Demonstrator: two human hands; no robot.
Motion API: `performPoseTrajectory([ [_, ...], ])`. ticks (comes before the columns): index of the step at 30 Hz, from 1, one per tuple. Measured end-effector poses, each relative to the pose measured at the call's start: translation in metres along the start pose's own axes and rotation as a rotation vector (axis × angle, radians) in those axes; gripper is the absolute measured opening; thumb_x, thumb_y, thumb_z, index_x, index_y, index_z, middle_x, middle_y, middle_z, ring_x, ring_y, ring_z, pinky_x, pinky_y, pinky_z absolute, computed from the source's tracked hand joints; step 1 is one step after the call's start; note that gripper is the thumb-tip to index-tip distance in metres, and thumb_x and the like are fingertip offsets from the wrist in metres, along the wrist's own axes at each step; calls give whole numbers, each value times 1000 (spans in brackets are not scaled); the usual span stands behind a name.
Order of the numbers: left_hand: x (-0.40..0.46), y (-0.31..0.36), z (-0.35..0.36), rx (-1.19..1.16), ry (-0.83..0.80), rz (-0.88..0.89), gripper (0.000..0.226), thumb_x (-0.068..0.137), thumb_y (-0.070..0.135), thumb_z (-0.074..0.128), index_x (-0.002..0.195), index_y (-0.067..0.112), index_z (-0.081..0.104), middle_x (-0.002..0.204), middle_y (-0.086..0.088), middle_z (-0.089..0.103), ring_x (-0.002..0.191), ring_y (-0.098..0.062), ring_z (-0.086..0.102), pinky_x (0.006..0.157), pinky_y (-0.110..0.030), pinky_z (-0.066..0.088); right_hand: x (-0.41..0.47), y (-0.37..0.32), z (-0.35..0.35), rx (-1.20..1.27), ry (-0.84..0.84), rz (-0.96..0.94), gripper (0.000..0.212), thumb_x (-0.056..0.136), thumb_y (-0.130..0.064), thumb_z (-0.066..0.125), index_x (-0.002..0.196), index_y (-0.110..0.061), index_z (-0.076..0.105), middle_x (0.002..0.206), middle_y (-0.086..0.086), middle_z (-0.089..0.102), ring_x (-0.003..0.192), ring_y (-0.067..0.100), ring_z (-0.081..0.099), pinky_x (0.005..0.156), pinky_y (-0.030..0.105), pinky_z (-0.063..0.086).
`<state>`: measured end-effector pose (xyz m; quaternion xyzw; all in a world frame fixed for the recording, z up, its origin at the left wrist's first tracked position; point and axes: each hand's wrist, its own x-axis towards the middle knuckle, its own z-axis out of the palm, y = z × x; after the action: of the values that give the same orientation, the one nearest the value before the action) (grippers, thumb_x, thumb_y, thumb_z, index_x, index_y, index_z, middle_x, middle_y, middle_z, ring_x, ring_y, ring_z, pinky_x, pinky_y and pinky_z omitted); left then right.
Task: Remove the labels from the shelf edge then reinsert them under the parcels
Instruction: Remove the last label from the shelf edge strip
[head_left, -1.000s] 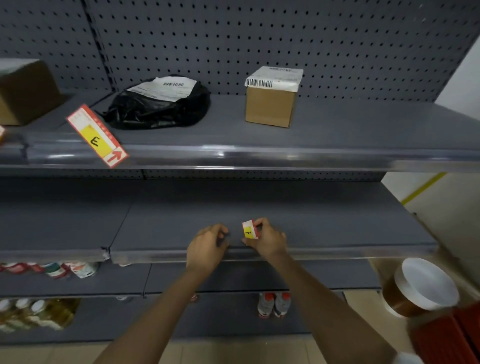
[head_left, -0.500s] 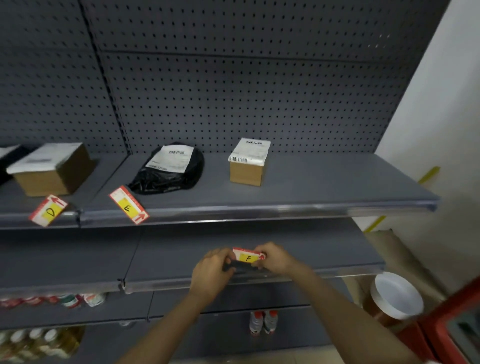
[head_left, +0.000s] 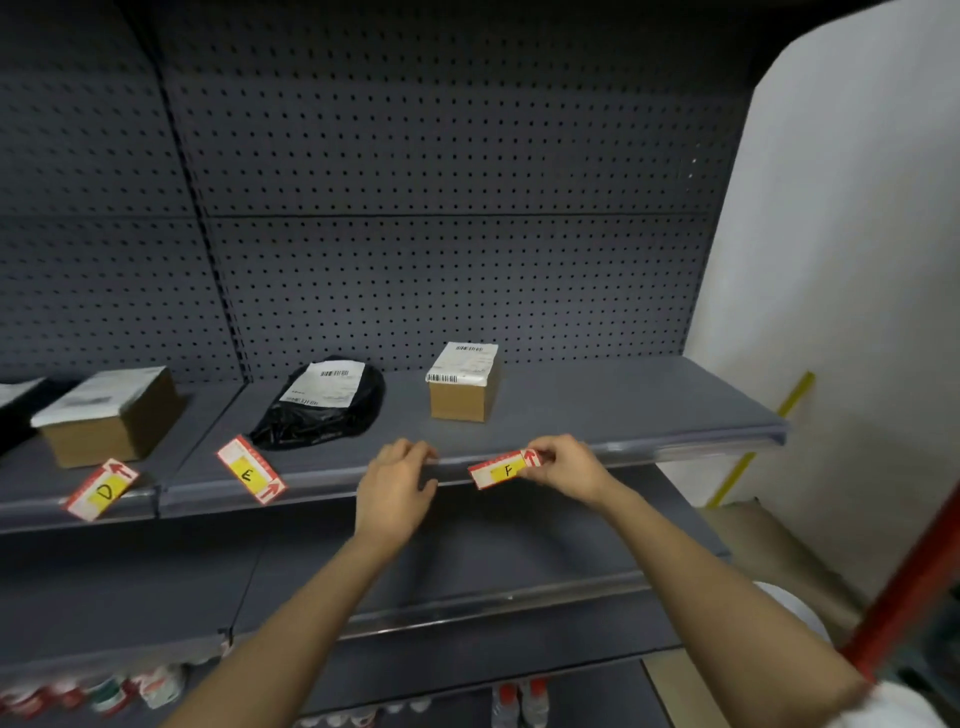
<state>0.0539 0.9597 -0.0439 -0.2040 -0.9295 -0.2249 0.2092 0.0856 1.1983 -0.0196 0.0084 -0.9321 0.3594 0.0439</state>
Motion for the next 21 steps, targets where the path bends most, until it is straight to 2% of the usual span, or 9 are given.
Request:
performPoseTrajectory([
  [2, 4, 1, 1, 93, -27, 32, 29, 78, 20, 67, 105, 22, 56, 101, -4, 57, 98, -25, 54, 76, -36, 46, 4, -8, -7, -18, 51, -5, 8, 86, -21, 66, 93, -21, 67, 88, -3, 68, 82, 11, 60, 78, 32, 49],
  [5, 8, 6, 7, 132, -68, 35, 30, 79, 21, 66, 107, 22, 54, 105, -4, 57, 100, -25, 53, 79, -36, 45, 11, -18, -10, -18, 117, -1, 16, 89, -23, 61, 104, -18, 66, 102, 0, 69, 92, 13, 60, 84, 32, 48],
  [12, 20, 9, 25, 117, -88, 46, 29, 77, 17, 67, 104, 21, 56, 105, -3, 56, 98, -25, 53, 80, -35, 45, 22, -23, 2, -78, 225, -2, 23, 90, -27, 59, 111, -17, 62, 111, 3, 66, 98, 16, 60, 82, 31, 48],
  [18, 19, 12, 39, 186, -68, 32, 39, 79, 10, 63, 114, 24, 50, 113, 3, 55, 104, -18, 51, 90, -30, 40, 27, -15, 11, -73, 217, -18, 27, 89, -29, 60, 114, -18, 60, 114, 2, 65, 99, 14, 59, 83, 28, 47],
  [21, 18, 14, 41, 190, -56, 19, 39, 78, 7, 64, 112, 22, 53, 112, 2, 56, 103, -19, 52, 89, -30, 40, 29, -12, 11, -80, 218, -39, 27, 89, -29, 60, 114, -18, 60, 112, 1, 64, 96, 12, 58, 82, 27, 47],
])
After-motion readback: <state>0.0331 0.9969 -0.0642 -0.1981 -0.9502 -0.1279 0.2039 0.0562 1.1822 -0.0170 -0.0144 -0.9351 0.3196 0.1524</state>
